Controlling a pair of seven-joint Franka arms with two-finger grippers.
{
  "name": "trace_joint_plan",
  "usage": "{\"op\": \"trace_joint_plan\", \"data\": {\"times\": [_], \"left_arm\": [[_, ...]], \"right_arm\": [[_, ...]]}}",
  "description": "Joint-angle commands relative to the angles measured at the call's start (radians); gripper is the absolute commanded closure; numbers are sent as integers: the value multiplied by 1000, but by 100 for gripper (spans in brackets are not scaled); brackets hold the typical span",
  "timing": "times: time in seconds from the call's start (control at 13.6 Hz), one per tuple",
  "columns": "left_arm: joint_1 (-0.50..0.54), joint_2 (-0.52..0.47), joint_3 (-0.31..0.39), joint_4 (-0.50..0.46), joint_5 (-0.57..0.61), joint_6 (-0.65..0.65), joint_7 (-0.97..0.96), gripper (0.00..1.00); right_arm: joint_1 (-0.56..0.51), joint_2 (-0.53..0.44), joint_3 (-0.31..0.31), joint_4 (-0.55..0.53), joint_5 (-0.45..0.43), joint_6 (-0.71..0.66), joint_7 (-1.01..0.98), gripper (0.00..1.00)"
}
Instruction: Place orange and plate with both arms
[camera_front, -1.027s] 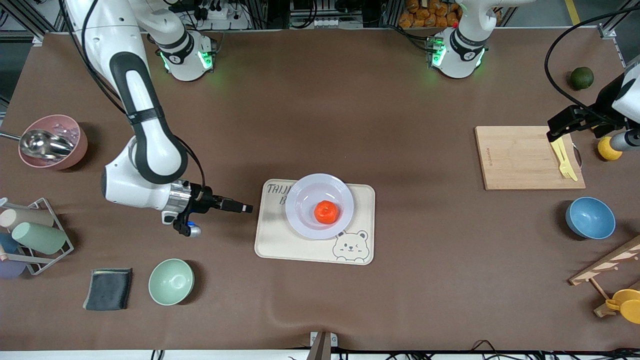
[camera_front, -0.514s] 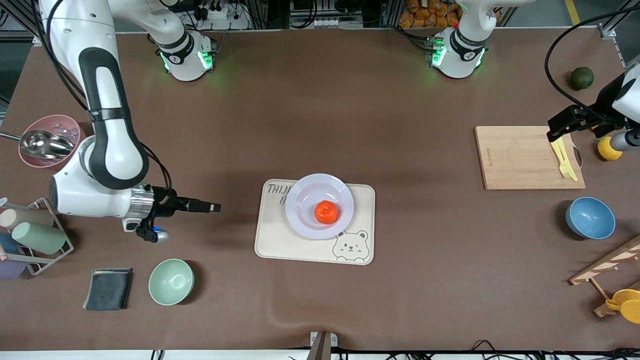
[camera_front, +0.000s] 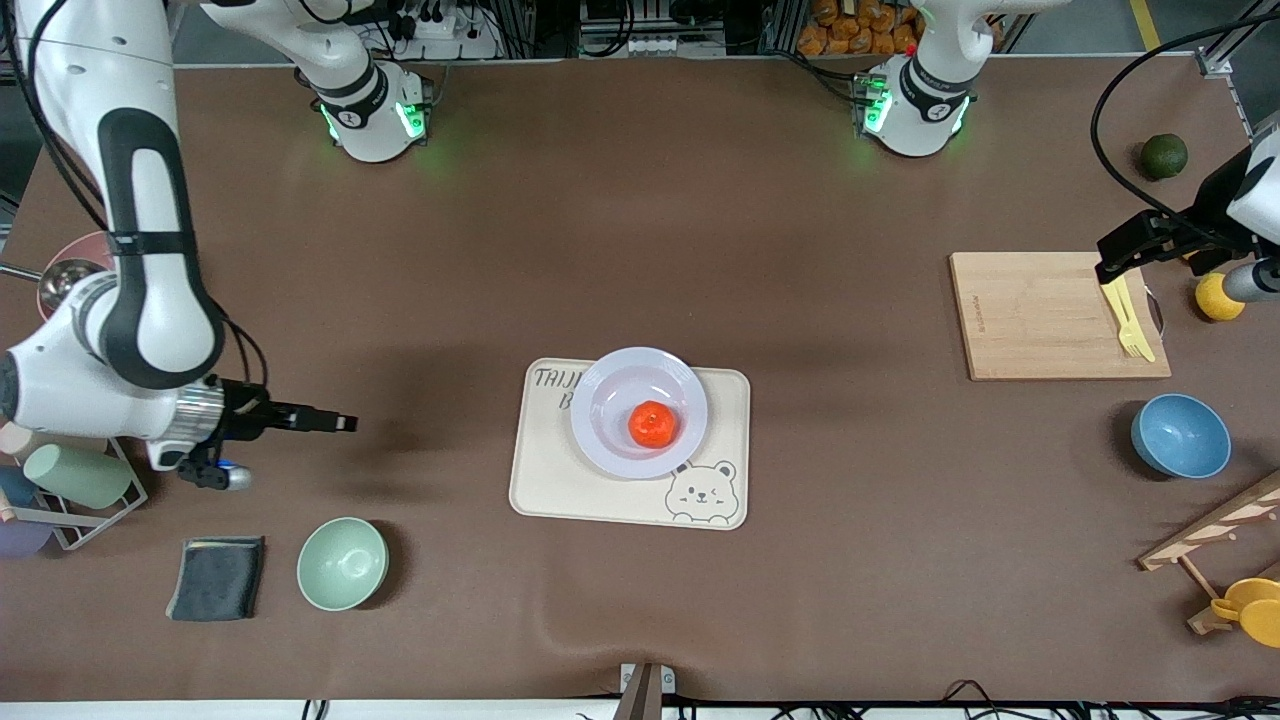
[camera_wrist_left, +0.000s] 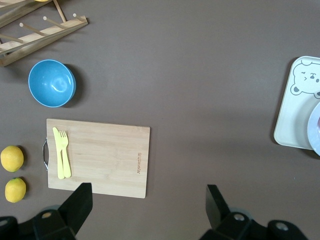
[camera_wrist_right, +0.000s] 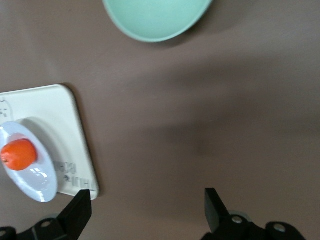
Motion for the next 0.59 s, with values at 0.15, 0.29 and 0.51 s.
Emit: {"op": "trace_joint_plan", "data": {"times": [0.15,0.29,0.51], "left_arm": [[8,-16,2,1,-15,-15,31,0],[7,-16,0,1,-15,-15,29,0],[7,-17,-1,1,-15,-15,31,0]], "right_arm": [[-103,-149,69,17,-307,-17,-11,0],[-190,-223,150,18,-404,-69,-6,0],[-224,-311,158,40,-426,-167,3,0]]}}
